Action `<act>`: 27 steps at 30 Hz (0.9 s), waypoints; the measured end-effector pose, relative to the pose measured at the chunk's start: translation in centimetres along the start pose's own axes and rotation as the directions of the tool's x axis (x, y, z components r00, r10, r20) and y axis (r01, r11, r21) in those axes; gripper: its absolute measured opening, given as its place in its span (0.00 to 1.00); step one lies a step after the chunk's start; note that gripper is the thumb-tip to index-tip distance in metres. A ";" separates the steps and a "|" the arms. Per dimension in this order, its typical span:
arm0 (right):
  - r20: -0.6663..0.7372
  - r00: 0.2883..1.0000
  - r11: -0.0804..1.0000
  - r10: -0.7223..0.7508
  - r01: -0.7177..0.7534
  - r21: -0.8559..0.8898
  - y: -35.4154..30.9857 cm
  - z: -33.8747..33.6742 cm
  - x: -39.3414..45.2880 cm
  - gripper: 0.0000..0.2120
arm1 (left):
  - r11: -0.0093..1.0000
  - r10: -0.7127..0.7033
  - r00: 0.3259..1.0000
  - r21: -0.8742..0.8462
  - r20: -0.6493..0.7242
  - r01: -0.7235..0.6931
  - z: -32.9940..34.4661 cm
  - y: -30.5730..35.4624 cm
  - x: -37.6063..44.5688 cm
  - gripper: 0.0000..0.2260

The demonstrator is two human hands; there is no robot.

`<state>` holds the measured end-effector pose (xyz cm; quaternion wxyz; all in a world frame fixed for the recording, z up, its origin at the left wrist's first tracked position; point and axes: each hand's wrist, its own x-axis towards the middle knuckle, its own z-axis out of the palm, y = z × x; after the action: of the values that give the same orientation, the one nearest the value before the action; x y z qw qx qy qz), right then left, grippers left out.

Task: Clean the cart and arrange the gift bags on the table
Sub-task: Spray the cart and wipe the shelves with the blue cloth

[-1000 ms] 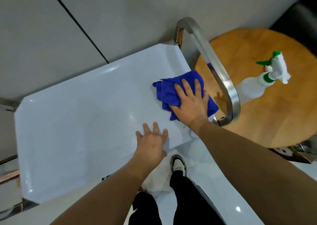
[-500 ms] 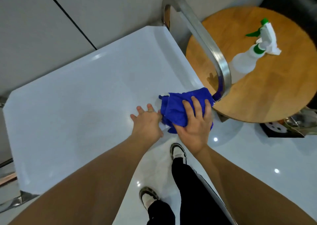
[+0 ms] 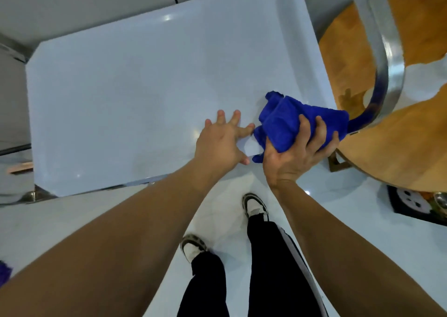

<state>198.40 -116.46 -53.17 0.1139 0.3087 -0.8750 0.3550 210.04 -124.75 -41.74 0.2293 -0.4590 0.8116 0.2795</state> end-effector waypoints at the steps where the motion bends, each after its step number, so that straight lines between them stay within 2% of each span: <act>1: -0.022 1.000 1.000 -0.013 0.013 0.011 0.1 0.2 -0.1 0.30 | 0.998 0.027 0.999 -0.049 -0.039 -0.029 0.5 -0.6 -0.2 0.39; 4: -0.093 0.995 0.998 -0.024 0.029 0.047 0.2 0.8 -0.2 0.26 | 0.969 0.029 0.970 -0.232 -0.241 -0.087 2.2 -4.6 -2.0 0.34; 7: -0.171 0.985 0.996 0.006 0.009 0.087 0.0 1.5 -0.2 0.23 | 0.994 -0.004 0.846 -0.095 -0.533 -0.054 4.5 -10.7 -5.2 0.27; 8: -0.183 0.983 0.996 0.018 -0.001 0.093 -0.3 1.6 -0.4 0.22 | 0.998 -0.001 0.816 -0.051 -0.577 -0.035 5.3 -12.3 -6.0 0.26; 10: -0.159 0.987 0.995 0.030 -0.014 0.098 -1.2 1.7 -1.4 0.25 | 1.000 -0.010 0.820 -0.025 -0.573 -0.006 6.7 -13.9 -6.9 0.26; 13: -0.088 0.996 0.994 0.009 0.001 0.110 -3.8 1.7 -4.3 0.29 | 0.997 -0.052 0.843 -0.072 -0.535 0.016 7.5 -13.7 -6.8 0.24; 19: -0.095 0.995 0.997 0.011 -0.004 0.075 -9.4 2.5 -9.7 0.28 | 0.973 -0.016 0.874 -0.210 -0.485 -0.099 6.8 -16.0 -7.7 0.23; 20: -0.093 0.995 0.997 0.020 -0.013 0.079 -10.3 2.5 -10.5 0.28 | 0.967 -0.042 0.846 -0.234 -0.532 -0.100 7.0 -16.7 -8.4 0.21; 22: -0.075 0.997 0.997 0.031 -0.025 0.073 -12.1 2.5 -12.2 0.28 | 0.949 -0.161 0.733 -0.307 -0.661 -0.068 7.8 -18.6 -10.4 0.16; 24: -0.054 0.998 0.998 0.034 -0.031 0.049 -14.1 2.5 -13.8 0.28 | 0.917 -0.309 0.635 -0.399 -0.708 0.001 9.4 -21.4 -13.0 0.14; 27: -0.030 0.999 0.998 0.019 -0.017 0.058 -17.3 2.5 -16.5 0.28 | 0.889 -0.422 0.573 -0.445 -0.702 0.110 11.7 -25.8 -16.5 0.14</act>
<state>222.11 -120.25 -52.34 0.1150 0.2984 -0.8653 0.3859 241.74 -117.68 -46.29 -0.1942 -0.6858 0.6845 0.1530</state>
